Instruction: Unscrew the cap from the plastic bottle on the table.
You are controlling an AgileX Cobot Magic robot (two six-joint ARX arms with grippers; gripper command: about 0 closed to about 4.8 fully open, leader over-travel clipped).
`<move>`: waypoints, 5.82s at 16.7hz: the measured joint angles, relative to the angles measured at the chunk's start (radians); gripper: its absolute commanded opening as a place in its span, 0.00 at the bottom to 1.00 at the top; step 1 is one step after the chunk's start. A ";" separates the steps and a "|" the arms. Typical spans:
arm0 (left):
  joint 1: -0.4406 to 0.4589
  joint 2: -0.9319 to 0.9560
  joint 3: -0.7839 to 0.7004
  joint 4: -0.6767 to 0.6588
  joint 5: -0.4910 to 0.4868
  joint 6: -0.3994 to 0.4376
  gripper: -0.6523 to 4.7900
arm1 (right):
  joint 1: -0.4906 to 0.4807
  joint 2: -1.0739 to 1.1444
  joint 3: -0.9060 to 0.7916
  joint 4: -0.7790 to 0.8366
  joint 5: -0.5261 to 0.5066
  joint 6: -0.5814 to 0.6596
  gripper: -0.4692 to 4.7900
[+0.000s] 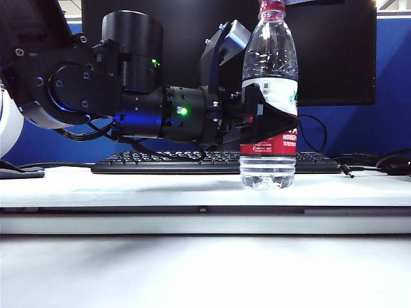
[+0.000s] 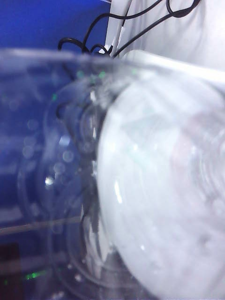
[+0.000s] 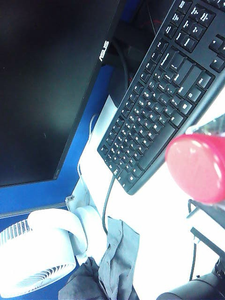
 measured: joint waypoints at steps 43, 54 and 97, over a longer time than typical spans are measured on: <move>0.001 0.008 -0.004 -0.048 -0.112 0.010 1.00 | 0.000 -0.337 0.005 -0.575 0.314 -0.003 0.09; 0.003 -0.137 -0.007 -0.032 -0.068 -0.051 1.00 | 0.000 -0.340 0.005 -0.575 0.245 0.044 0.09; 0.402 -1.931 -0.530 -1.706 -0.358 -0.420 0.11 | 0.000 -0.576 0.005 -0.679 0.219 0.087 0.09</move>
